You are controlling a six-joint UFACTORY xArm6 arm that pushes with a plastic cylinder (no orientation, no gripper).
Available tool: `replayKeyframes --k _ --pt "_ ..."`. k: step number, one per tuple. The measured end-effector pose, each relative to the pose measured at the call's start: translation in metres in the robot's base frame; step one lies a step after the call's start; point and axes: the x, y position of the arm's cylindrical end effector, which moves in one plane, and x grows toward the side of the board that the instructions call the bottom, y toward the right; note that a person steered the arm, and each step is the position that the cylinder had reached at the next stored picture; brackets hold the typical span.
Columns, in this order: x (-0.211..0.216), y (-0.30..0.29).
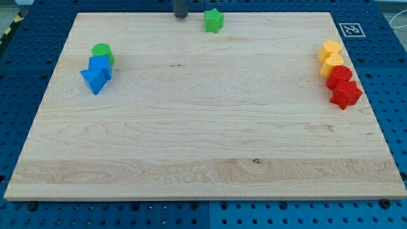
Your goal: Slide the green star towards the top left
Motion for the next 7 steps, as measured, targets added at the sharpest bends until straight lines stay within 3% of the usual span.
replayKeyframes --k 3,5,7 --pt "0.002 0.123" --pt "0.047 0.086" --pt "0.0 0.034"
